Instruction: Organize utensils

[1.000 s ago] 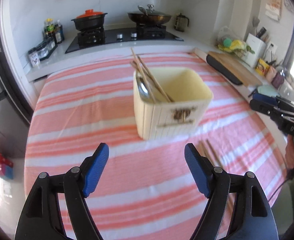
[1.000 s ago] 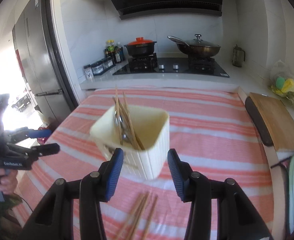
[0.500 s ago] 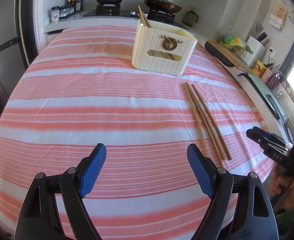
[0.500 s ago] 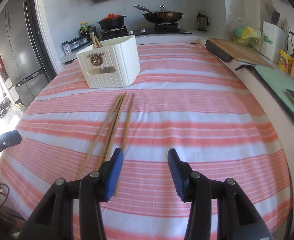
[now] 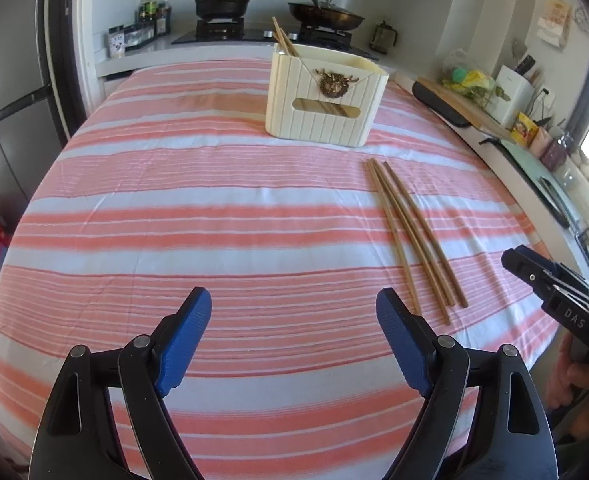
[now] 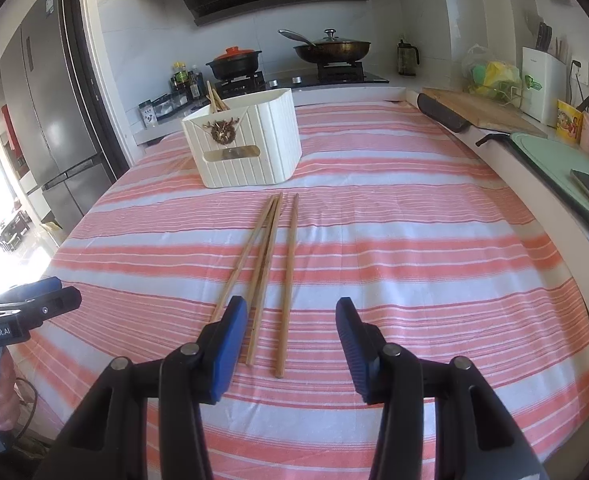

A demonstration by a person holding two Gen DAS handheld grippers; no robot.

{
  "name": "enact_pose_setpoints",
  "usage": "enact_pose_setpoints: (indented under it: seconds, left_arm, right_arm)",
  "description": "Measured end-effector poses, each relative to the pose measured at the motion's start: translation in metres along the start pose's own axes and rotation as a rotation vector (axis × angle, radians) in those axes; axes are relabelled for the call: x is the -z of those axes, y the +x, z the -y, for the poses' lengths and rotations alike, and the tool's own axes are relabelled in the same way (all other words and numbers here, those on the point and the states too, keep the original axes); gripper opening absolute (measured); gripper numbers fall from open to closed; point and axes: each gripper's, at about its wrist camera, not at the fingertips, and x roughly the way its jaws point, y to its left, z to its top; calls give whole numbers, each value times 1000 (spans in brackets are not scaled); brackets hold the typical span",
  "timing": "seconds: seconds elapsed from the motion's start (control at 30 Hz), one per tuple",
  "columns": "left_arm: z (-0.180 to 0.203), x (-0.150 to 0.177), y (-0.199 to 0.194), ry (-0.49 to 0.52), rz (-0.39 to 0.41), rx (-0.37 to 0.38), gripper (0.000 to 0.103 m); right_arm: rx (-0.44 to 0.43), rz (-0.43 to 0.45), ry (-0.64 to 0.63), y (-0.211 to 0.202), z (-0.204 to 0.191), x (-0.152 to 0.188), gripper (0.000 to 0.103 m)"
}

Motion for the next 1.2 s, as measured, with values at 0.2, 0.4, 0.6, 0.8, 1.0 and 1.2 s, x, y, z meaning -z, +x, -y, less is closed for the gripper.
enact_pose_setpoints:
  seconds: [0.2, 0.4, 0.6, 0.8, 1.0, 1.2]
  left_arm:
    - [0, 3, 0, -5, -4, -7, 86]
    - [-1, 4, 2, -6, -8, -18, 86]
    - [-1, 6, 4, -6, -17, -33, 86]
    - [1, 1, 1, 4, -6, -52, 86]
    - [1, -3, -2, 9, 20, -67, 89]
    - [0, -3, 3, 21, 14, -93, 89]
  right_arm:
    - [5, -10, 2, 3, -2, 6, 47]
    - [3, -16, -2, 4, -6, 10, 47]
    - [-2, -18, -4, 5, -9, 12, 47]
    - [-6, 1, 4, -2, -8, 10, 47]
    - [-6, 19, 11, -8, -4, 5, 47]
    - [-2, -3, 14, 1, -4, 4, 47]
